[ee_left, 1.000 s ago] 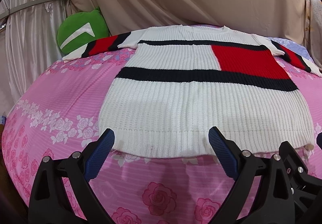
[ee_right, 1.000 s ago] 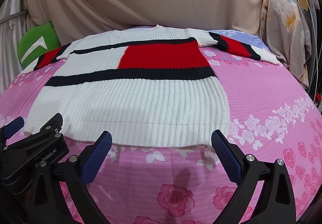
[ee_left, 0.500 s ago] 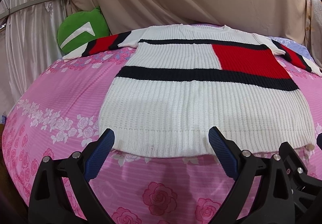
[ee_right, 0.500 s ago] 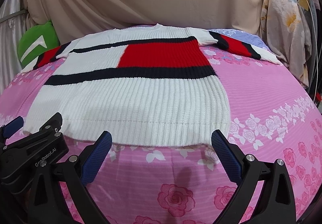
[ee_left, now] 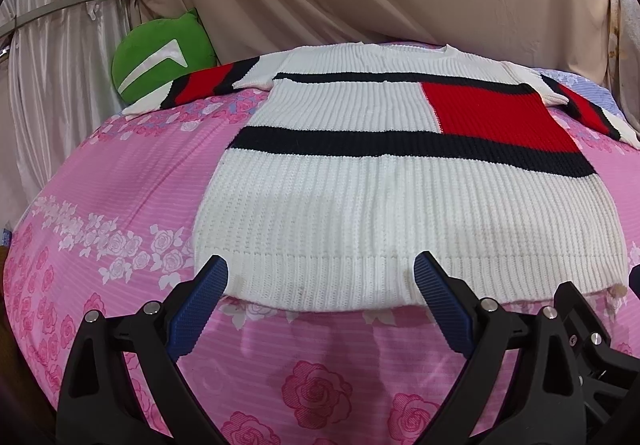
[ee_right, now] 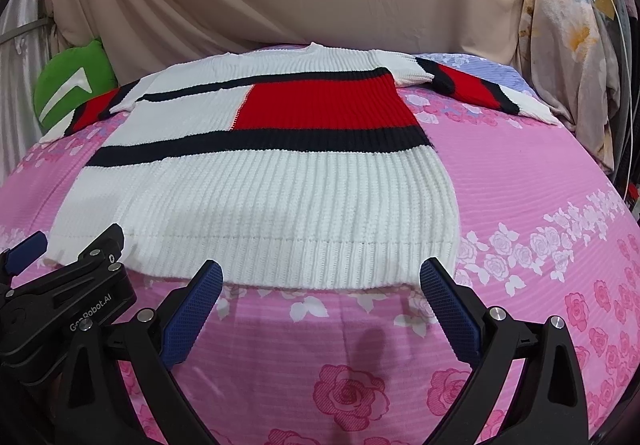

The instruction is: Fold small clothes

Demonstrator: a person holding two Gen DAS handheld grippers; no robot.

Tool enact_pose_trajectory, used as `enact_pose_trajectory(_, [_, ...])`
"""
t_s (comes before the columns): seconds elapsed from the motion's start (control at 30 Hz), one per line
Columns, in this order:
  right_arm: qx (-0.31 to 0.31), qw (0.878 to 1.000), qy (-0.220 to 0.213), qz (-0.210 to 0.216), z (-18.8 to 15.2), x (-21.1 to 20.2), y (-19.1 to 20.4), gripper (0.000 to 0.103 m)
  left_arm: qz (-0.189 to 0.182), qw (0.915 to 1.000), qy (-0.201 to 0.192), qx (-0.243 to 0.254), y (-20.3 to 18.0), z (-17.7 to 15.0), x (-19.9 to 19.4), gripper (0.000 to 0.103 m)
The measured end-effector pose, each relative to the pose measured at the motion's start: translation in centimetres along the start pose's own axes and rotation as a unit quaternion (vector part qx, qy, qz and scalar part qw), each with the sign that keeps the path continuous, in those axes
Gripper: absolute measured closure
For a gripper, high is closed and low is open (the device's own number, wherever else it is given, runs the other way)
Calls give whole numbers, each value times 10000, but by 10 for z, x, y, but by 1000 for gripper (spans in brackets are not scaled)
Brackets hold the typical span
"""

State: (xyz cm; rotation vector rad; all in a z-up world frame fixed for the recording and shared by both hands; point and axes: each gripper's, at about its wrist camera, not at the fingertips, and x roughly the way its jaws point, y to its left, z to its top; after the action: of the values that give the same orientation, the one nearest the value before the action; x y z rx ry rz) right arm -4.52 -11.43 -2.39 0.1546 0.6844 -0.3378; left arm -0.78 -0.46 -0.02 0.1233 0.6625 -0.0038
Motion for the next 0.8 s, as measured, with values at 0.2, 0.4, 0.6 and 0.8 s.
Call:
enact_pose_trajectory(0.2, [-19,10000,32,-46,0,1,1,5,-6,10000,31,-11,1,0,1,11])
enact_pose_trajectory(0.4, [-15,10000,35,-42,0,1,1,5,-5,10000,28,-11,1,0,2,11])
enact_pose_trajectory(0.6, [-16,10000,32,-39,0,1,1,5,11,10000,11,-11,2,0,1,11])
enact_pose_trajectory(0.8, [-9,10000,18,-40,-1,1,2,5,-7,10000,-6,-17,2,-2,0,11])
